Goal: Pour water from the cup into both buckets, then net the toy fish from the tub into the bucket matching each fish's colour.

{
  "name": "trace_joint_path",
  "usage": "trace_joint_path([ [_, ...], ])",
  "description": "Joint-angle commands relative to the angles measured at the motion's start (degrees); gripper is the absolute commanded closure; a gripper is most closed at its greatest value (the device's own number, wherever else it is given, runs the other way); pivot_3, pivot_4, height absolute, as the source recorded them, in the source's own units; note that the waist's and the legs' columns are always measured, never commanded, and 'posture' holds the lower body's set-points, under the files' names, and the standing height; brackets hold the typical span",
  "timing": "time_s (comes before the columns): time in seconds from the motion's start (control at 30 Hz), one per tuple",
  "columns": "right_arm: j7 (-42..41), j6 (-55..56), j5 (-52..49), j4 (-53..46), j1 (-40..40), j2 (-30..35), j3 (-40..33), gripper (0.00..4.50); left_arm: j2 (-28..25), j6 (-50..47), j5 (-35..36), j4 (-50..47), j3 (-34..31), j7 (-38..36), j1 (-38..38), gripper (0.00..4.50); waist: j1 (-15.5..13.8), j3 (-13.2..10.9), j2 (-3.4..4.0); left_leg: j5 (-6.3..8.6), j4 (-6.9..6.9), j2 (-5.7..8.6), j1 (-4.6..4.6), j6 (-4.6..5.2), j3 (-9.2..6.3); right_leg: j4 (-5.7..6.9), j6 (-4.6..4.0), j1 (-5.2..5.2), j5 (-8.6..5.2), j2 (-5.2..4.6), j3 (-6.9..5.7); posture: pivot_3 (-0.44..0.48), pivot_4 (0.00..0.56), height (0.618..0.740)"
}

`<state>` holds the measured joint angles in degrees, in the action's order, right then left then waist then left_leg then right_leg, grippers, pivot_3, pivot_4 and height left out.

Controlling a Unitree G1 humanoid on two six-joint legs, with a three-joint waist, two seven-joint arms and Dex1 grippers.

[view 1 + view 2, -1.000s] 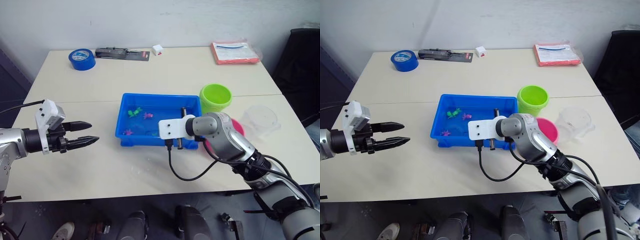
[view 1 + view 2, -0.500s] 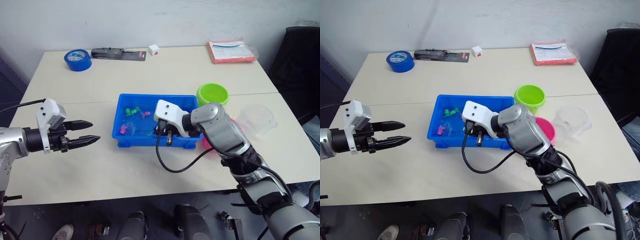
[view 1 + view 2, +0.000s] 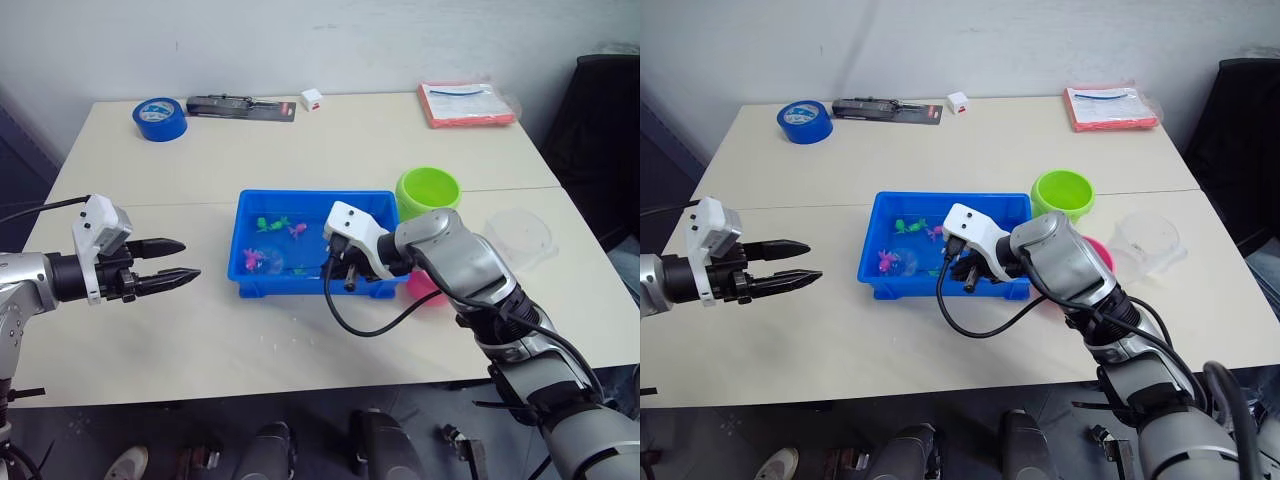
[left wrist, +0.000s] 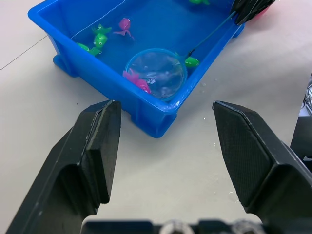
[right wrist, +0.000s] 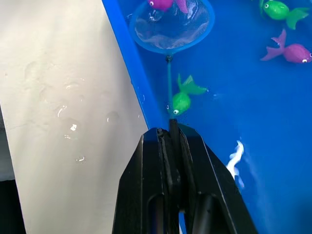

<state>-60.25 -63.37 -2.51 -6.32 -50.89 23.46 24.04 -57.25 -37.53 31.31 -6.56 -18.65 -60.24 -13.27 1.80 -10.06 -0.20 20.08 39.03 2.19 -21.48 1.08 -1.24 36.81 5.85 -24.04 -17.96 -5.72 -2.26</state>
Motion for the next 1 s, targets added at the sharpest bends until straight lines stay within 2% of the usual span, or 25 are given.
trace_joint_path([
  [0.03, 0.68, -0.09, -3.19, -0.52, -0.81, 0.47, -2.23, 3.7, -0.04, 0.75, 0.69, -0.13, -0.16, -0.59, -1.31, 1.24, -0.03, 0.0, 0.0, 0.0, 0.0, 0.01, 0.0, 0.0, 0.0, 0.0, 0.0, 0.0, 0.0, 0.0, 0.0, 0.0, 0.15, 0.737],
  [0.57, 2.7, 3.1, -9.59, -3.03, 1.36, 11.12, -9.6, 3.7, 1.49, 4.01, -0.75, 5.53, 6.0, -2.93, -9.56, 1.24, -0.2, 0.0, 0.0, 0.01, 0.03, 0.05, -0.04, 0.03, 0.01, -0.03, 0.0, 0.01, 0.0, -0.06, -0.04, 0.0, 0.15, 0.737],
  [0.87, 3.8, 2.35, -12.87, -5.88, 3.37, 13.67, -11.32, 3.7, 2.6, 5.87, -2.4, 8.36, 8.62, -4.47, -12.83, 1.24, -0.2, 0.0, -0.01, 0.01, 0.03, 0.04, -0.04, 0.03, 0.05, -0.05, 0.0, 0.0, 0.0, -0.06, -0.03, 0.0, 0.15, 0.737],
  [1.0, 3.26, 2.56, -15.78, -9.06, 6.46, 16.82, -15.86, 3.7, 4.89, 7.78, -3.53, 8.92, 11.99, -5.66, -15.56, 1.24, -0.65, 0.0, -0.01, 0.0, 0.05, 0.05, -0.06, 0.03, 0.04, -0.06, 0.0, 0.0, 0.0, -0.07, -0.04, 0.0, 0.15, 0.737],
])
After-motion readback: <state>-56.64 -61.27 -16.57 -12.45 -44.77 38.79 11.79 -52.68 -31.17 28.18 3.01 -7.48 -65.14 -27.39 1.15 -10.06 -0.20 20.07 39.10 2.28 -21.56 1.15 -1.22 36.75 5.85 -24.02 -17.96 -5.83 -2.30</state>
